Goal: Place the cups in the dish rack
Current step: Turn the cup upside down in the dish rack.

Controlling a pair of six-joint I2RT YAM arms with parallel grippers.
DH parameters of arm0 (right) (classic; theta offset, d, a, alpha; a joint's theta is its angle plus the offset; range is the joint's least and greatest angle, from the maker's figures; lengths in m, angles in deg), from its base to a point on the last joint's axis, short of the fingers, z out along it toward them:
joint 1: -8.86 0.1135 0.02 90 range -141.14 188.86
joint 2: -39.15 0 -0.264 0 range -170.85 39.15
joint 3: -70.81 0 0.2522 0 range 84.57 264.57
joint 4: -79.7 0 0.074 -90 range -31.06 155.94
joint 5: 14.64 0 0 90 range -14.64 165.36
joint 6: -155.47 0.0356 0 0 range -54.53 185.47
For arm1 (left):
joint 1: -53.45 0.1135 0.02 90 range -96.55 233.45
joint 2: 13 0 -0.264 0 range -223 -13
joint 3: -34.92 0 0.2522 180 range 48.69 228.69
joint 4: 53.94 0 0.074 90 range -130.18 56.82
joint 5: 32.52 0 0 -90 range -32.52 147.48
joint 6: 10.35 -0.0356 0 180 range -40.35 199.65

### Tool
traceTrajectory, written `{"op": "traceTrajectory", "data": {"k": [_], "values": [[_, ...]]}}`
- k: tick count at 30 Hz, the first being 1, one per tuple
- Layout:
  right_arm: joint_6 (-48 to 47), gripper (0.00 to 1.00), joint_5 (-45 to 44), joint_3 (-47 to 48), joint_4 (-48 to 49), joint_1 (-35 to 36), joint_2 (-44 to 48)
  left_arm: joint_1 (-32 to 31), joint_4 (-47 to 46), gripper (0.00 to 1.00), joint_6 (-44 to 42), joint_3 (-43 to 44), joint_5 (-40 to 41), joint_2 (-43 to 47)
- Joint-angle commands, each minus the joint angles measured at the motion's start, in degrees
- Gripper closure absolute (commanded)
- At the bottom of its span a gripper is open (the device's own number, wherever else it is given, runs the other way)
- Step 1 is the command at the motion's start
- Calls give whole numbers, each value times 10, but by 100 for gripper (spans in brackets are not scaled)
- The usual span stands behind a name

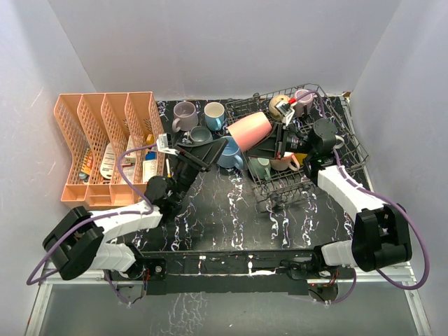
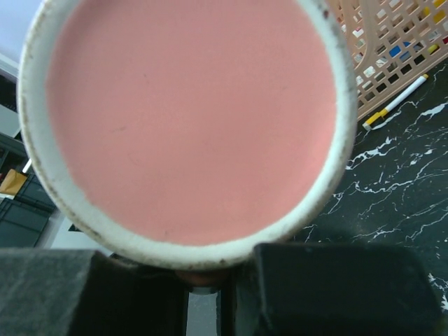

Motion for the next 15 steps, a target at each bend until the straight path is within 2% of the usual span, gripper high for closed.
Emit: {"op": "traceTrajectory", "data": {"k": [1, 6, 11, 15], "values": [[-35, 92, 5, 9, 25, -16, 26, -2, -45, 34, -28, -42, 16, 59], [-150, 92, 12, 37, -63, -37, 24, -2, 47, 21, -82, -86, 11, 130], [-287, 92, 1, 86, -182, -59, 11, 1, 208, 4, -143, -107, 1, 219], [-419, 92, -42, 138, -294, -67, -8, 2, 361, 3, -189, -106, -3, 286]]}}
